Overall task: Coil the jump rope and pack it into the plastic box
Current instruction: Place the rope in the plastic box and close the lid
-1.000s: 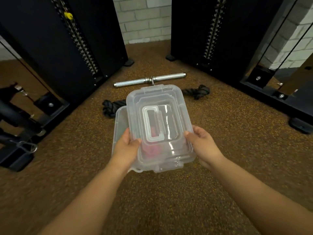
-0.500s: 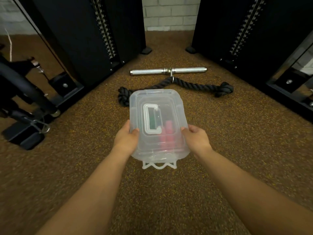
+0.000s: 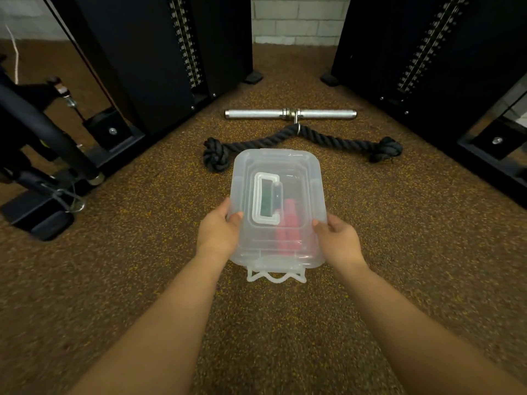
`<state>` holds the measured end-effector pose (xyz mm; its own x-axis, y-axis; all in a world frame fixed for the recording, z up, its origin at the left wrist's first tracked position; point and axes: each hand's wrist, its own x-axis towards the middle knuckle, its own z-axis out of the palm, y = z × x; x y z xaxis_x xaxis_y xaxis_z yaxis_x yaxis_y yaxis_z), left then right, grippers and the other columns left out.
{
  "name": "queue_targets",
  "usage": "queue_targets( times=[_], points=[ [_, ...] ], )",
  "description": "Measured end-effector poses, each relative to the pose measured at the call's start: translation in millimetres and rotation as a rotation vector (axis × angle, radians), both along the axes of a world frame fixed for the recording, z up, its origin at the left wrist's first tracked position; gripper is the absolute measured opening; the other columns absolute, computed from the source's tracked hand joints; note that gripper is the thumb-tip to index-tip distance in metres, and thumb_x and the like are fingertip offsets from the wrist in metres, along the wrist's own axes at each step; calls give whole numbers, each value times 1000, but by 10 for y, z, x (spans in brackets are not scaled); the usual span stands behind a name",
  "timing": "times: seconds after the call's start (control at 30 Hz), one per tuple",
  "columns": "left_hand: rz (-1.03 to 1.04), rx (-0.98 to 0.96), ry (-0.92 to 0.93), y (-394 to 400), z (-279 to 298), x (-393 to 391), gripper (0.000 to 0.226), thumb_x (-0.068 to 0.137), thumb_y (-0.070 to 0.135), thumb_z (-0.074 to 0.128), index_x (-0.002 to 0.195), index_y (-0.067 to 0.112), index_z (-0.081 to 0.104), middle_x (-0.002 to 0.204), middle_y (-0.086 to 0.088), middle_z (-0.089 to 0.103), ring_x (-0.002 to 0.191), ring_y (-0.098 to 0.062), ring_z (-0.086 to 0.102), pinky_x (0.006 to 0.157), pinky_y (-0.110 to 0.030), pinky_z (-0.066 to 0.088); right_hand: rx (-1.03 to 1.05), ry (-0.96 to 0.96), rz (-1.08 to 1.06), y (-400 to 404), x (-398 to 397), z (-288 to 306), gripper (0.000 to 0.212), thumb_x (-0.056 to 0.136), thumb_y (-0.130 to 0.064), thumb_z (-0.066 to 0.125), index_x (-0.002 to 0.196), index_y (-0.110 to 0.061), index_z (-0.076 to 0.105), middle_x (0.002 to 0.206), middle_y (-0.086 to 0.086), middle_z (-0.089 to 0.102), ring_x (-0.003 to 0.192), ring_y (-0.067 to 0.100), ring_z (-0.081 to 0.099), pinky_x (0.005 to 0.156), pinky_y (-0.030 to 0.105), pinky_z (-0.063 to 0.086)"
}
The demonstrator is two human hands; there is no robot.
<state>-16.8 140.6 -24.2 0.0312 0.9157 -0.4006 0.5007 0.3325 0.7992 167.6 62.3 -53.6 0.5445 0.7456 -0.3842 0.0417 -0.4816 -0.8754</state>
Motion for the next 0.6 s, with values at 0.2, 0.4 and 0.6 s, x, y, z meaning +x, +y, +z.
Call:
queue_targets(
  times=[0.2,0.4,0.6],
  points=[
    [25,-125,76,88,58,-16,43,93,32,56,130,9,55,126,-7,62,111,-28,57,95,-35,42,-18,-139,46,-14,23,71,25,93,-28,49,113,-24,64,90,-7,69,83,13,66,76,34,55],
    [-8,-222,107,98,76,-53,45,91,40,57,125,9,56,121,-12,64,104,-32,62,93,-43,51,-64,-185,49,-100,3,81,25,94,-38,49,105,-21,64,78,-10,62,75,13,60,68,31,49],
    [-50,-295,90,-77,66,-178,40,93,39,53,121,10,56,114,-11,65,94,-28,65,86,-43,56,-81,-203,67,-279,-76,100,23,93,-39,49,99,-22,62,84,-2,64,78,17,61,71,33,51]
  ],
)
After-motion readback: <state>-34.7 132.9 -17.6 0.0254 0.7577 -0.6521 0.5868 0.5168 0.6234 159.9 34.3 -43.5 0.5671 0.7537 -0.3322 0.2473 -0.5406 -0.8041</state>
